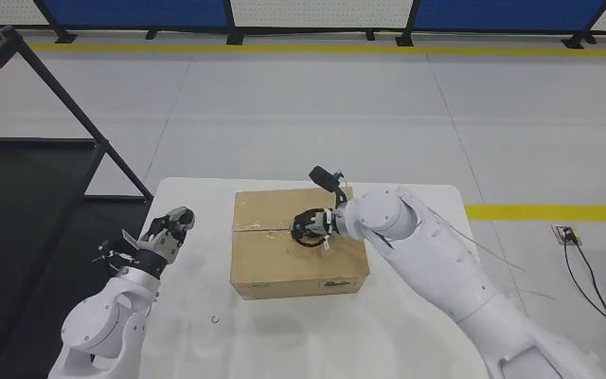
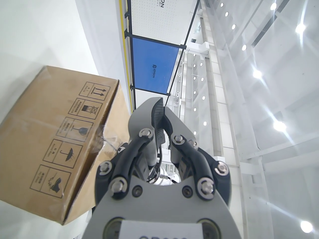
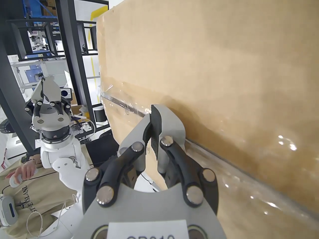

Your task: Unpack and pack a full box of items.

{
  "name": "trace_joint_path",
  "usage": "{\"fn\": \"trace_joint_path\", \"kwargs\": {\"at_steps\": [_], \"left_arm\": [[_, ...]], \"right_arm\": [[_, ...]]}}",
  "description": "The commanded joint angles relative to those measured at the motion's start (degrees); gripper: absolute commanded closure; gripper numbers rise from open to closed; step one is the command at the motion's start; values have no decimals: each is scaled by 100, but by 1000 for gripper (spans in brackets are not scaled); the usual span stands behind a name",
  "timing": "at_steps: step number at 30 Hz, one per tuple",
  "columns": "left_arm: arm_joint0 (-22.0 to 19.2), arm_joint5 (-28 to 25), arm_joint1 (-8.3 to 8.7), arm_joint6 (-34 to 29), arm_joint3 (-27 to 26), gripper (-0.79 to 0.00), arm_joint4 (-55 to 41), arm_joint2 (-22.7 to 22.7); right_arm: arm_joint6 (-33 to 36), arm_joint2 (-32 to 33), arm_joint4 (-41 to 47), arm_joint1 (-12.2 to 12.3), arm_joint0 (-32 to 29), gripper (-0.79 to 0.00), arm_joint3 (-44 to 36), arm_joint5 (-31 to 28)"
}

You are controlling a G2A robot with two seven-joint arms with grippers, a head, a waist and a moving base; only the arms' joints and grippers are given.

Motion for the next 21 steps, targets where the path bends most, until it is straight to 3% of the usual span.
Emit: {"fn": "trace_joint_path", "kwargs": {"at_steps": [1,13,21], "left_arm": [[28,-20,2,1,-14,0,-28,-28],[220,-103,24,-41,-83,0,-214,-271],[251,-134,42,-114,-32,0,-266,-355]], "right_arm": [[-68,-84,45,-94,77,0,112,-41],[-217,-567,365,-751,511,0,1087,23],[-176,-738,550,-1140,652,0,1546,-231]]}}
